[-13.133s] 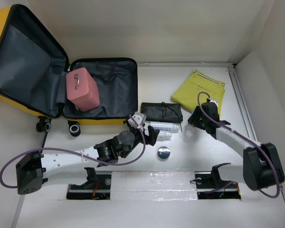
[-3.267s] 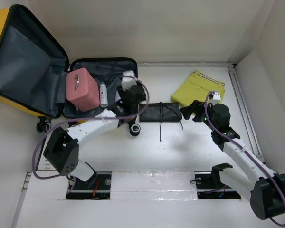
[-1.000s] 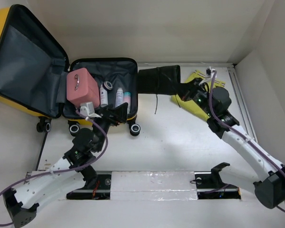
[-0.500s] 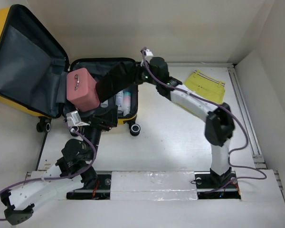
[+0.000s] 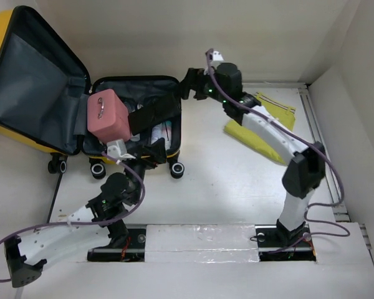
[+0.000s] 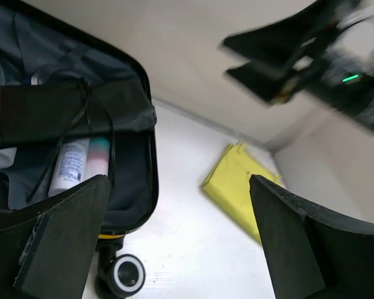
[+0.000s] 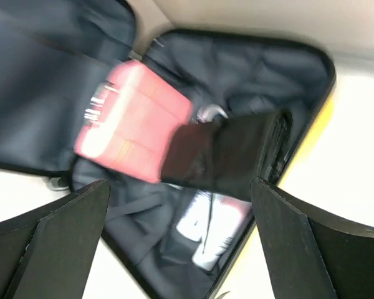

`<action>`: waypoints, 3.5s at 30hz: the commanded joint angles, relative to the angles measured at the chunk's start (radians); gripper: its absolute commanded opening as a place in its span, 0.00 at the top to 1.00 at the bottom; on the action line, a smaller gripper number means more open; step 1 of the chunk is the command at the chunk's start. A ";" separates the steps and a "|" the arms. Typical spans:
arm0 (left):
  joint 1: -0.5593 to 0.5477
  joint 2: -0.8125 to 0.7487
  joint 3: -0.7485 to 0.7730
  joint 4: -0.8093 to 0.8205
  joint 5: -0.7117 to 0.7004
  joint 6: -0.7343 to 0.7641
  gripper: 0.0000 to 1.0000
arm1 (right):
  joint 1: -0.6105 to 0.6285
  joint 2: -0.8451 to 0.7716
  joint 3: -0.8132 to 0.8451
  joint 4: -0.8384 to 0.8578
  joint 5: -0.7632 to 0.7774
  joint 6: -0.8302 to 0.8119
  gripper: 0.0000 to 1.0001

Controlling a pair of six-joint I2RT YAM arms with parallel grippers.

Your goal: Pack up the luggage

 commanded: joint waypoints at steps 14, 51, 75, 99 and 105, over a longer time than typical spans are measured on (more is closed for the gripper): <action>0.002 0.107 0.125 0.049 -0.017 0.003 0.16 | 0.023 -0.020 -0.171 0.044 -0.088 -0.114 1.00; 0.011 0.093 0.138 -0.031 -0.036 -0.051 0.19 | 0.133 0.183 -0.040 0.152 0.162 -0.057 0.27; 0.011 0.042 0.110 -0.092 0.046 -0.109 0.19 | 0.172 0.528 0.377 0.109 0.423 0.181 0.06; 0.011 0.119 0.174 -0.008 -0.010 -0.059 0.19 | 0.161 0.298 0.223 0.261 0.015 -0.013 0.30; 0.011 0.275 0.318 -0.127 -0.011 -0.140 0.20 | 0.055 -0.058 0.003 0.261 -0.008 -0.025 0.26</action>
